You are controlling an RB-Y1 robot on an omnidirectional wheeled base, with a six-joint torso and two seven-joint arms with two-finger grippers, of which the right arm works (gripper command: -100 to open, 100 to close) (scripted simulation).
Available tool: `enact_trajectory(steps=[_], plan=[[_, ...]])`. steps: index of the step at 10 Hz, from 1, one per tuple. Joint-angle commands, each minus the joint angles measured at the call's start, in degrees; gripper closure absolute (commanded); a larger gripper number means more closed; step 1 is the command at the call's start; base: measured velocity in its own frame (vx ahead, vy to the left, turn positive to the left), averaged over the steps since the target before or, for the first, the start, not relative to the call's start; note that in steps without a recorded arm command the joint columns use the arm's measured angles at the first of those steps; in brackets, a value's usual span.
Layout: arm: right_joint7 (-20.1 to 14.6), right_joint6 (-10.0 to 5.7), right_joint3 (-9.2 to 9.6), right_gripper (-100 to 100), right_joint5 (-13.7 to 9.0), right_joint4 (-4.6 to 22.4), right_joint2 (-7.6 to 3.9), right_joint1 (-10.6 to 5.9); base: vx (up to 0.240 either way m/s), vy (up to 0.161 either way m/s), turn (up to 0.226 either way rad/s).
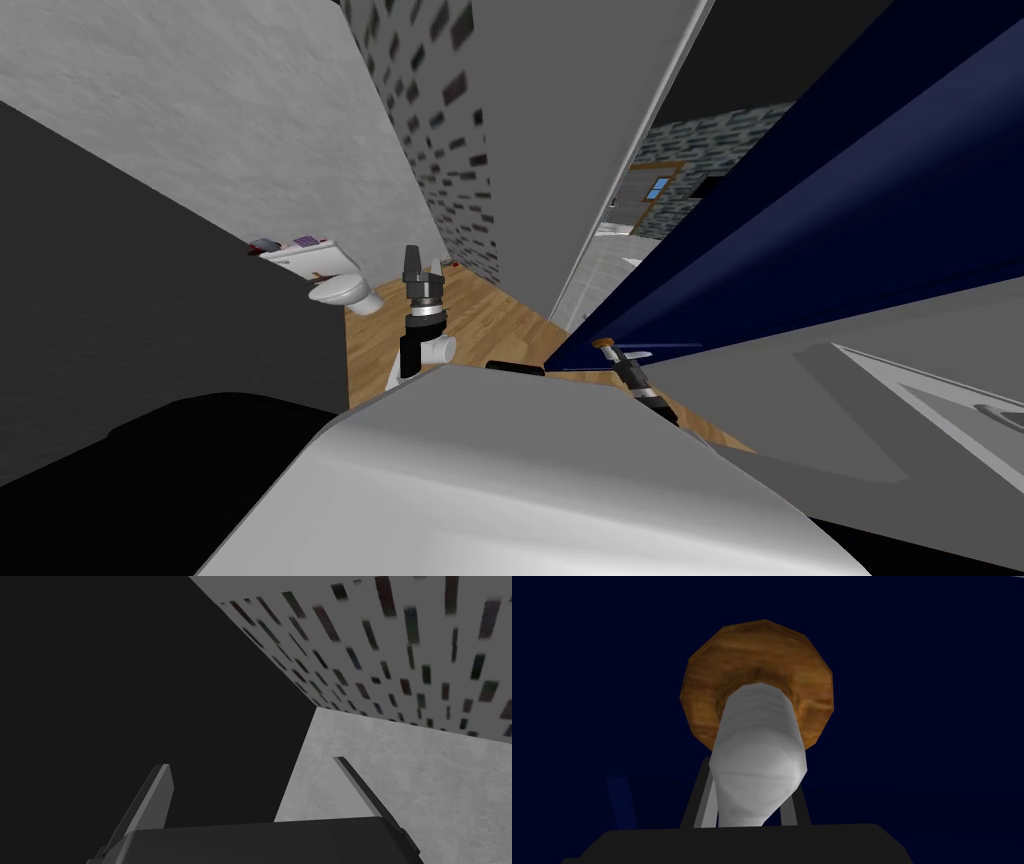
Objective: Pull the door open
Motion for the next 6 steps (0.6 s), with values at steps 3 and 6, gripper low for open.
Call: enact_trajectory(steps=[3, 6], plan=[[-0.1, -1.47, -0.37, 100, 0.3, 1.2, -0.42, 0.01, -0.208, -0.086, 0.173], [-0.1, -2.45, -0.59, 100, 0.5, 2.1, -0.68, -0.10, -0.215, -0.078, 0.146]])
